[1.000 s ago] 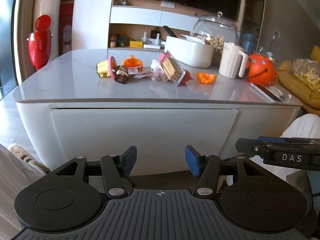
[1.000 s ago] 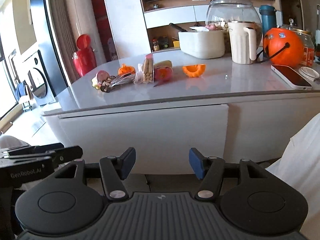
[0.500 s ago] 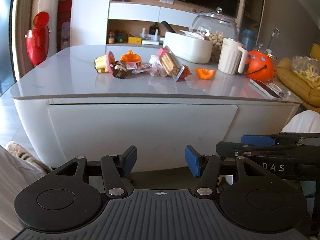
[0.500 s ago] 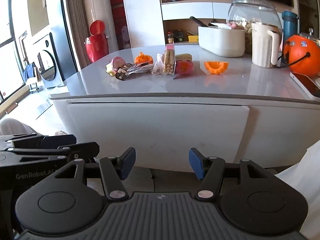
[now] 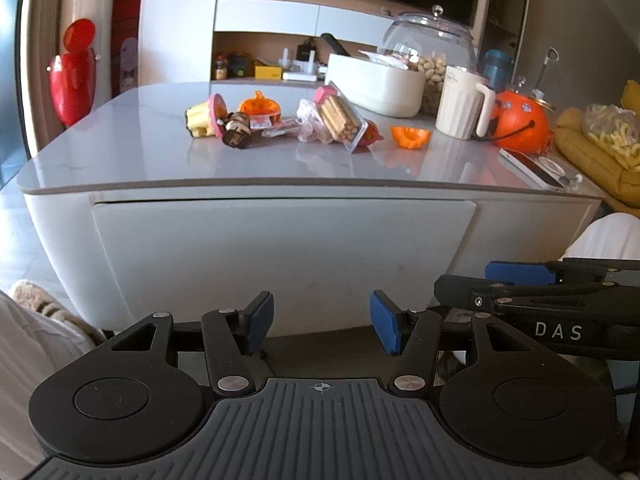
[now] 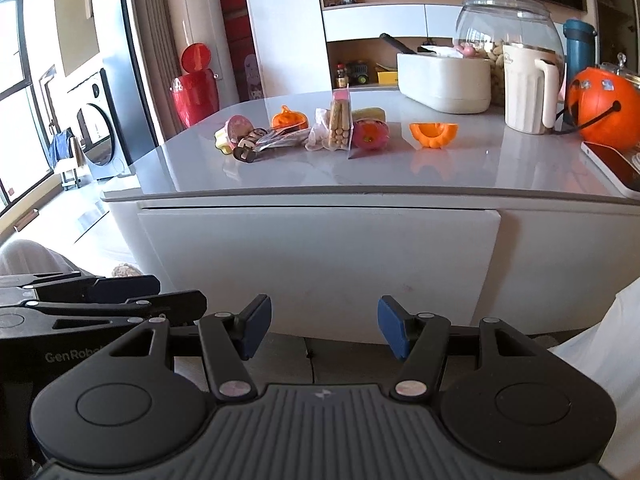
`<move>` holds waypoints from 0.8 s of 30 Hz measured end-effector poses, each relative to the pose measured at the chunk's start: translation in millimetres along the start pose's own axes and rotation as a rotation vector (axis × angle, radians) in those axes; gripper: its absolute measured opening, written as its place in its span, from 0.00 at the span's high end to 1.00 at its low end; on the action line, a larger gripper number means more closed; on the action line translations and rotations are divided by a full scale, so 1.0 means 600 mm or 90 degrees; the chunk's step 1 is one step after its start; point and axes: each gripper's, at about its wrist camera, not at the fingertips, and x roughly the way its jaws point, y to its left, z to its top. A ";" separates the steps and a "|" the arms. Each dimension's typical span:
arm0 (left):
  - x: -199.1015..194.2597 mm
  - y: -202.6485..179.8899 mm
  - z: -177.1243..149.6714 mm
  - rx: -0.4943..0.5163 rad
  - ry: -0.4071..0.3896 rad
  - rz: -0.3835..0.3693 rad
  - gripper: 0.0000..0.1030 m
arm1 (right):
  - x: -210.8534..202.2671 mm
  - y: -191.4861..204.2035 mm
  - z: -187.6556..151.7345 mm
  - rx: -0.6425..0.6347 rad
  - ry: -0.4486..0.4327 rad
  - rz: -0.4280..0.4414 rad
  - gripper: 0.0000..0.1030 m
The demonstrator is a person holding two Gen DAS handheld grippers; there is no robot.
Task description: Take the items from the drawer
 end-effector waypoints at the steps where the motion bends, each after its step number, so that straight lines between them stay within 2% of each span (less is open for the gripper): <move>1: 0.001 0.000 0.000 -0.001 0.003 -0.001 0.43 | 0.000 0.000 0.000 -0.001 0.000 0.001 0.42; 24: -0.004 0.006 0.002 -0.012 -0.001 -0.004 0.43 | 0.000 -0.001 0.000 -0.001 0.007 0.004 0.42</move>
